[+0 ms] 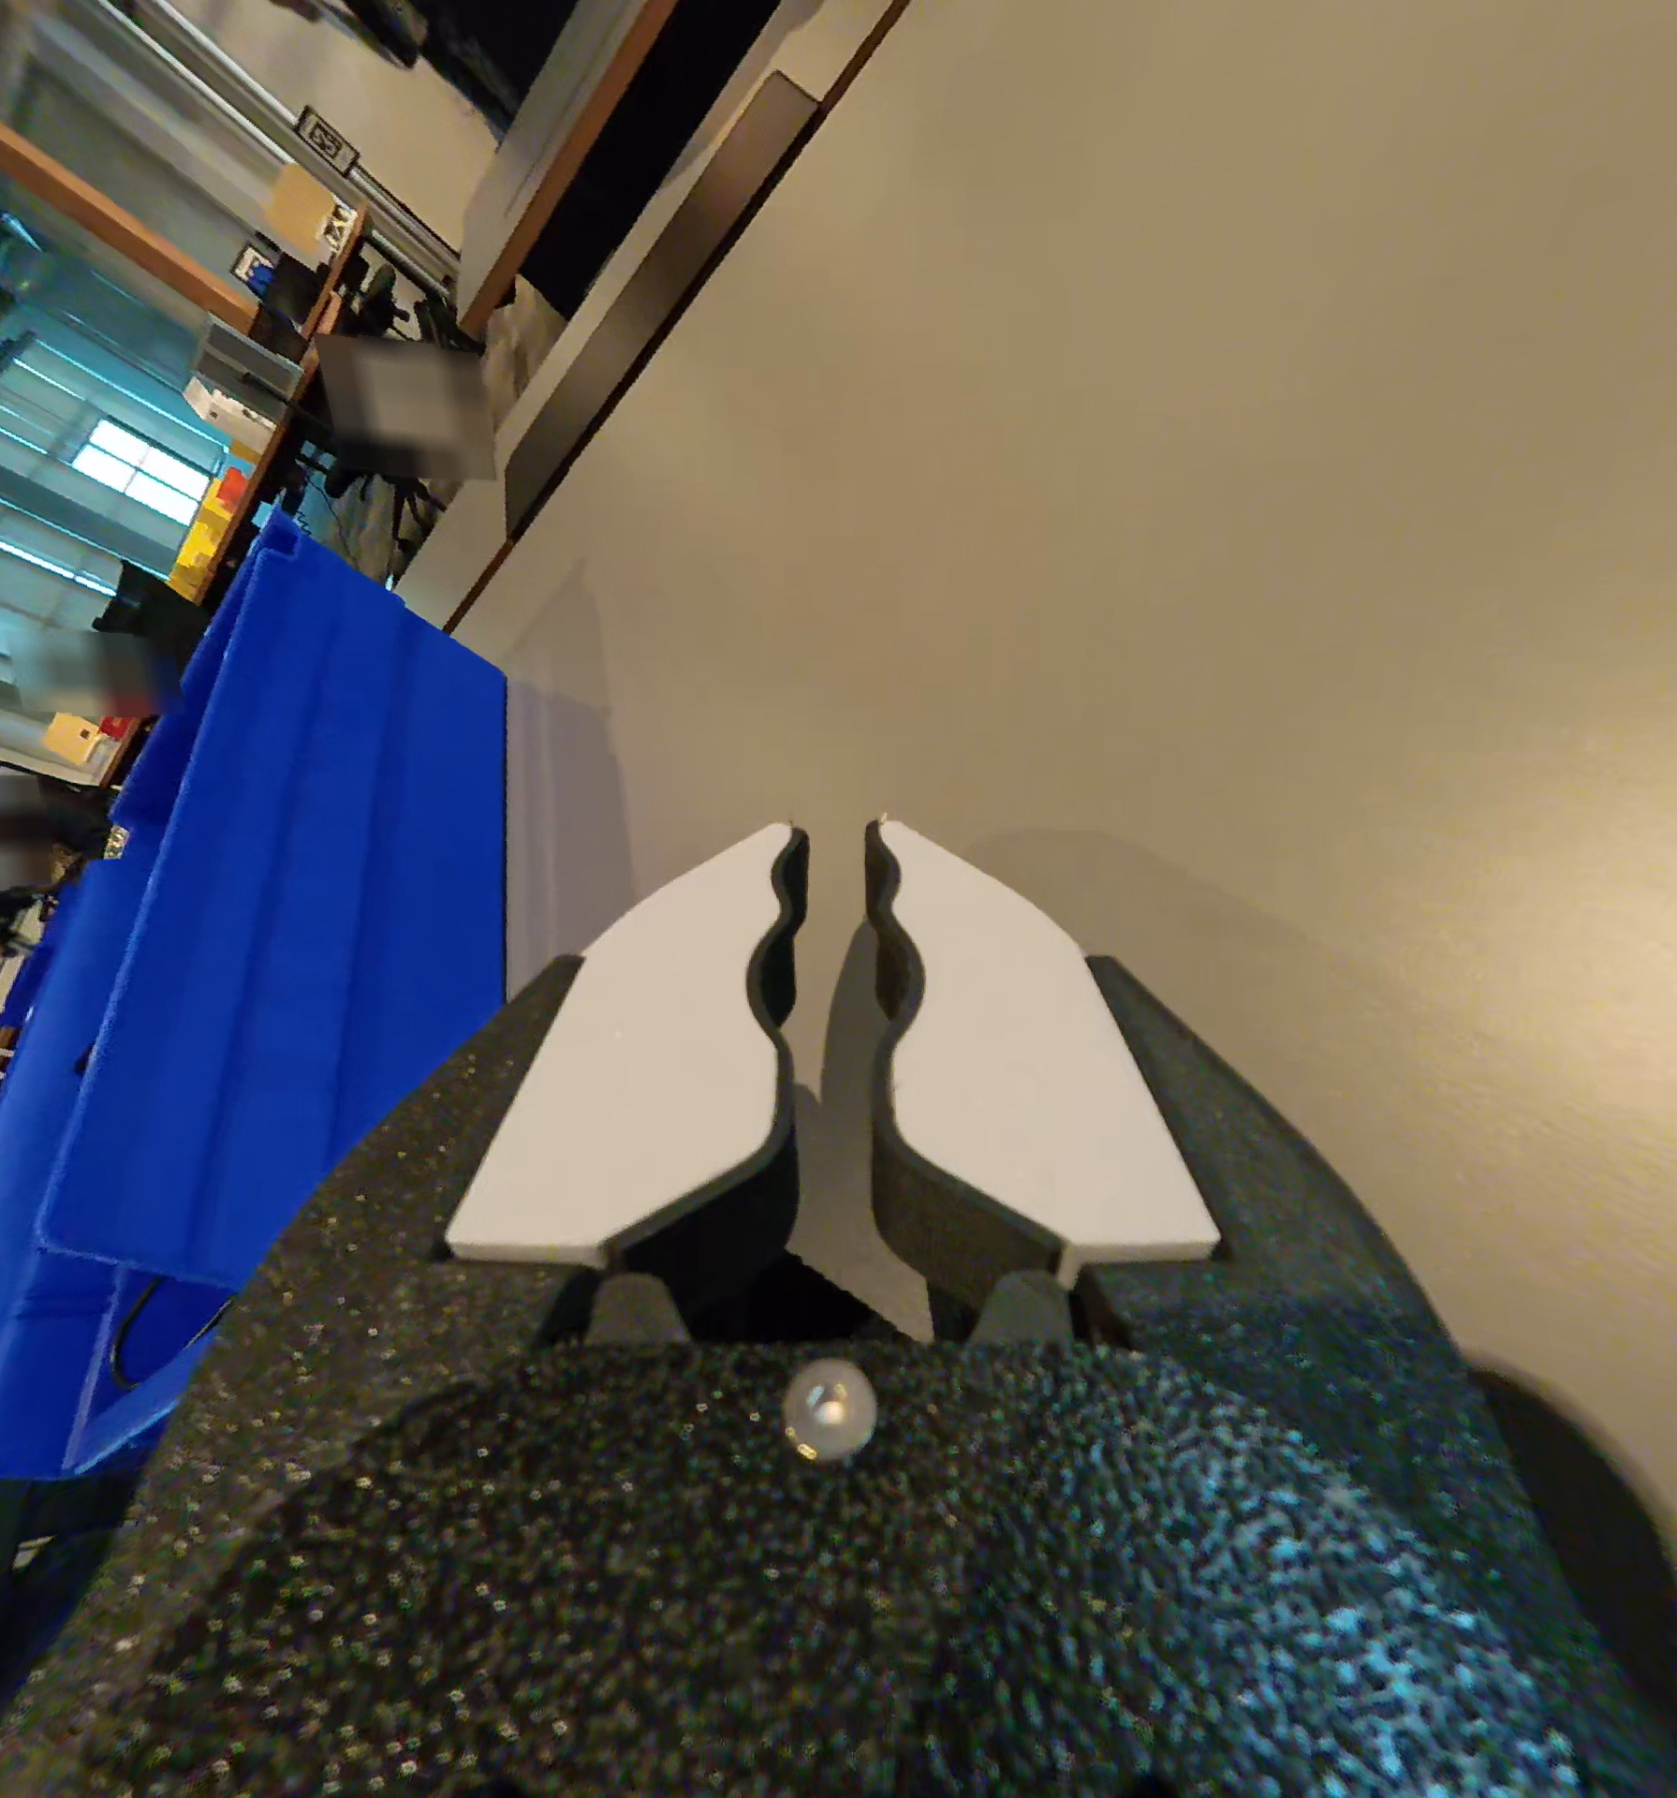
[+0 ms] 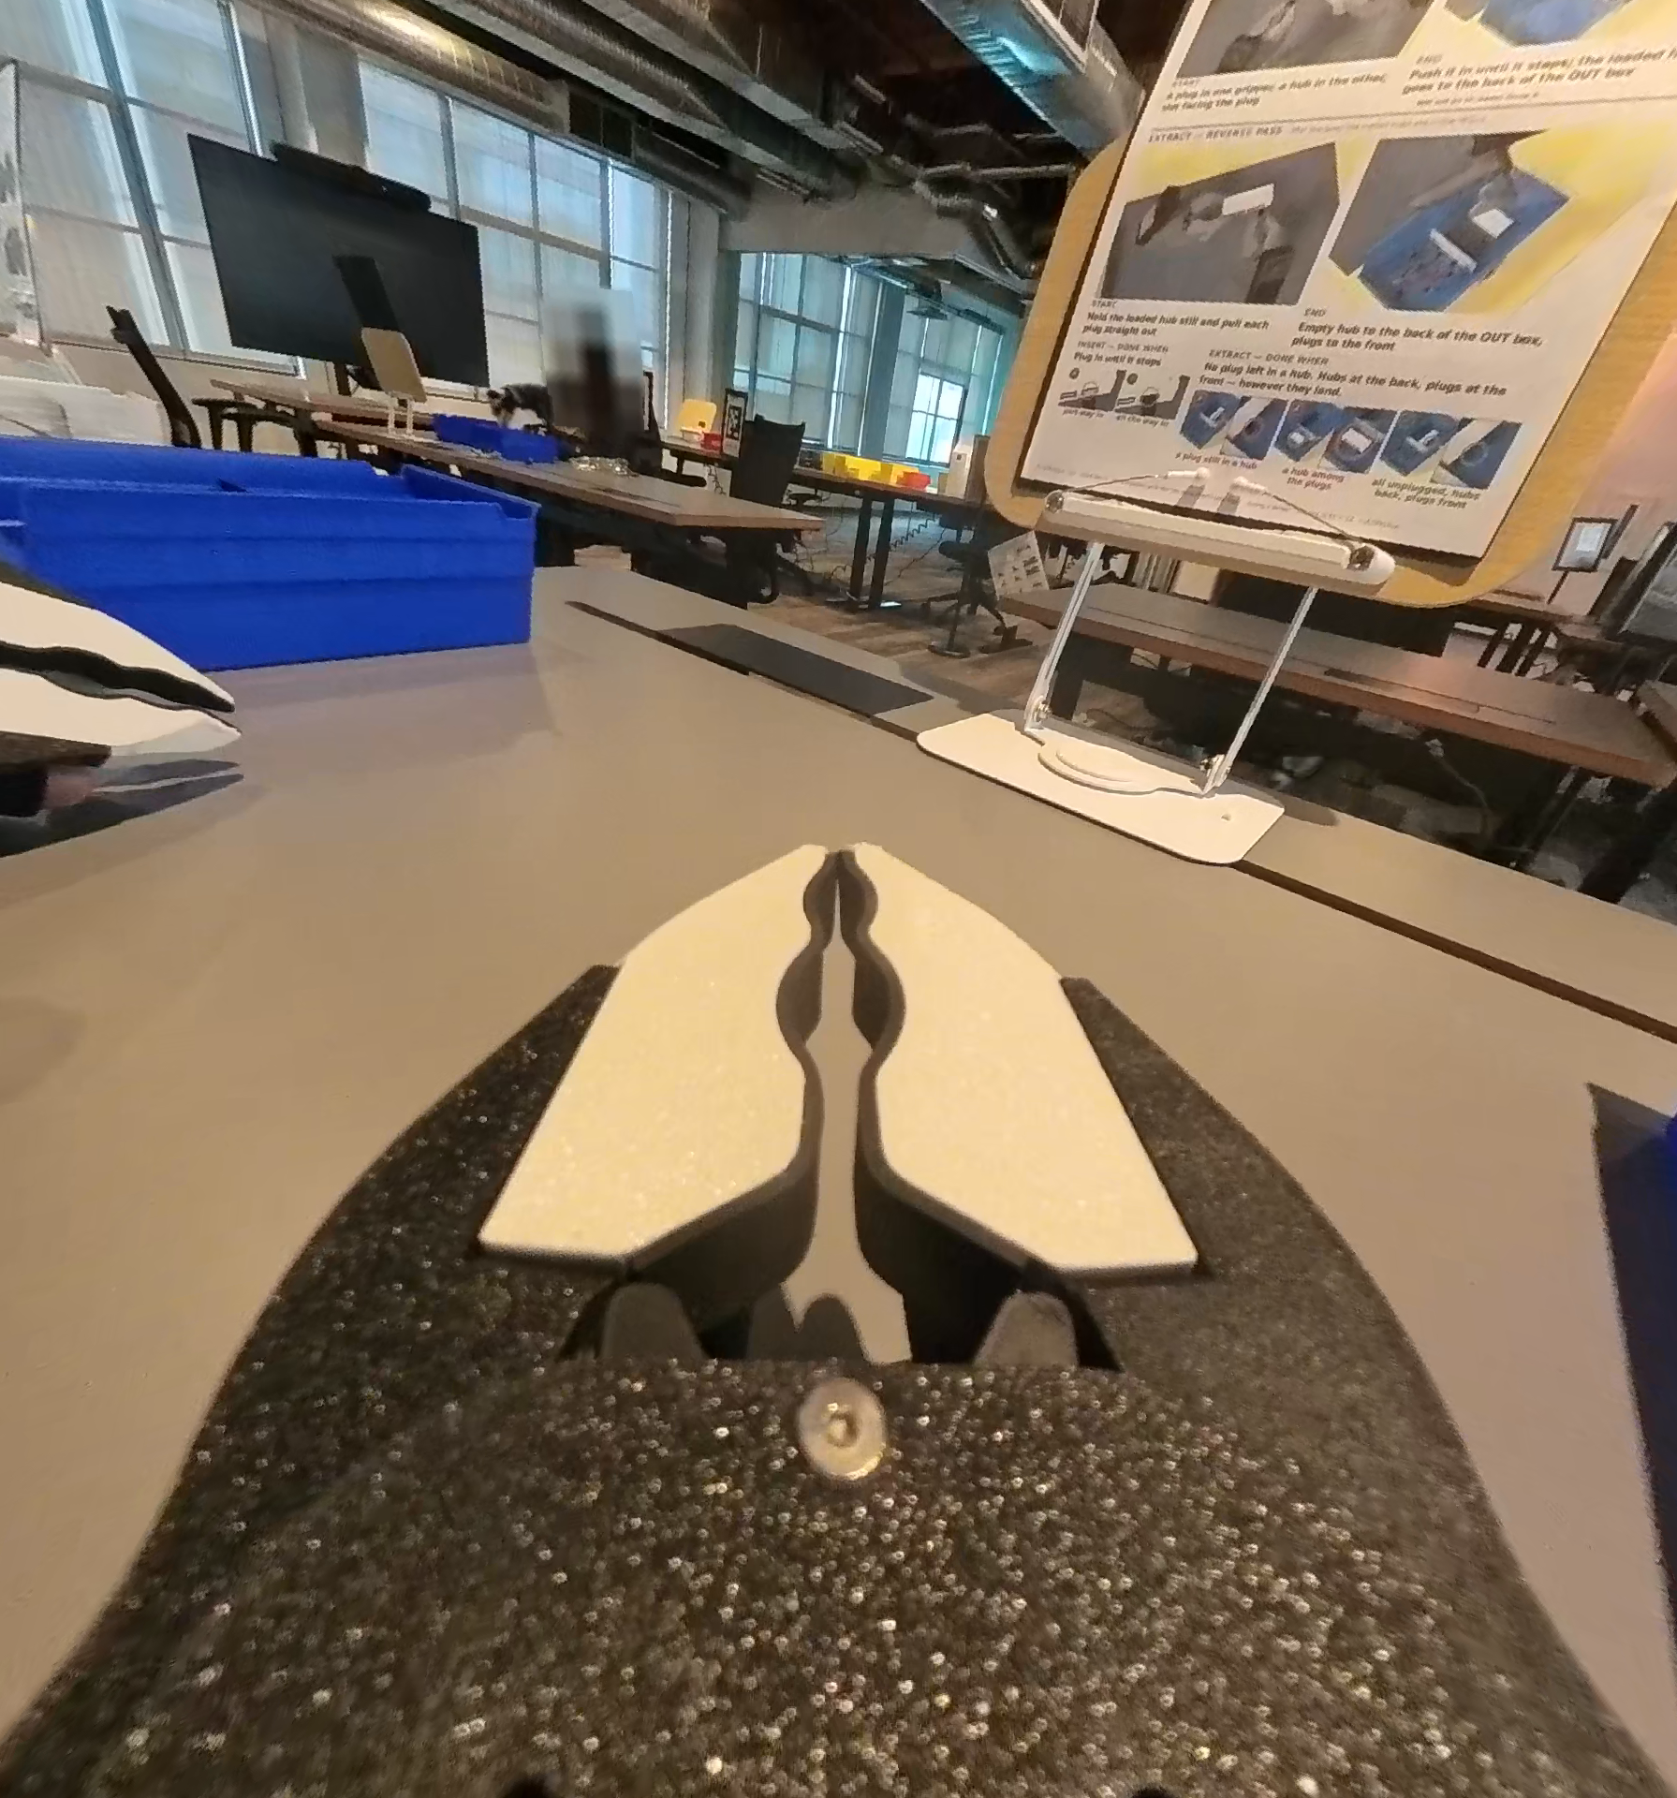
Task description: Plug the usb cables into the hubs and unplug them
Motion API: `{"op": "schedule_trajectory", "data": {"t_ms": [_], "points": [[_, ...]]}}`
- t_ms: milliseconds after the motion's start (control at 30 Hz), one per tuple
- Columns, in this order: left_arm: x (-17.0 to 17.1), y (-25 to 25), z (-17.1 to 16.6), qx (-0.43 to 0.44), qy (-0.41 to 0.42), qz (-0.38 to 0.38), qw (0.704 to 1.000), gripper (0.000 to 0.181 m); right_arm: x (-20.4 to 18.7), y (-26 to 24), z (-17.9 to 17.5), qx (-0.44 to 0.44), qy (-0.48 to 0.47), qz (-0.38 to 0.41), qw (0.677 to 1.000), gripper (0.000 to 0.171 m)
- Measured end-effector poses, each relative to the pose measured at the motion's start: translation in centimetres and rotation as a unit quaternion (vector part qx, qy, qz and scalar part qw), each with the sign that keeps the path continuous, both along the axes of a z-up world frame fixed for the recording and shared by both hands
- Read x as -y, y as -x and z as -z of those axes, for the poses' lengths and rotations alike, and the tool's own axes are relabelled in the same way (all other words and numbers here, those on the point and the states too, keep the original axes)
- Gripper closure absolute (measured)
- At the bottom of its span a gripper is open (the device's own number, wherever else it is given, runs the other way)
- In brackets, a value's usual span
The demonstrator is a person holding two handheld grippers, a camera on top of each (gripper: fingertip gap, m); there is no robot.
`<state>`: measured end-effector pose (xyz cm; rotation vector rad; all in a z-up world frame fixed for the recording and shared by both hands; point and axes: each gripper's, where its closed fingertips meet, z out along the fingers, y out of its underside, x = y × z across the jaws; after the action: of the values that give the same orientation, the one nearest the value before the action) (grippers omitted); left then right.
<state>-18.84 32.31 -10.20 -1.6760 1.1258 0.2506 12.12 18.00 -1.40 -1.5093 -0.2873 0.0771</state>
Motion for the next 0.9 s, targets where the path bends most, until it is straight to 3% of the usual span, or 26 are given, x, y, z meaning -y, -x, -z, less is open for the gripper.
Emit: {"op": "schedule_trajectory", "data": {"t_ms": [367, 600, 900], "points": [[0.8, -0.1, 0.0, -0.034, -0.038, 0.013, 0.999, 0.170, 0.1, -0.1, 0.2, 0.021, 0.005, 0.014, 1.000, 0.171], [1.1, 0.1, -0.1, -0.030, -0.041, 0.012, 0.999, 0.171, -0.2, 1.3, 0.9, 0.097, 0.003, 0.024, 0.995, 0.171], [0.6, 0.7, -1.0, 0.013, -0.034, -0.009, 0.999, 0.171, -0.2, -1.1, 0.1, -0.002, 0.006, 0.037, 0.999, 0.171]]}}
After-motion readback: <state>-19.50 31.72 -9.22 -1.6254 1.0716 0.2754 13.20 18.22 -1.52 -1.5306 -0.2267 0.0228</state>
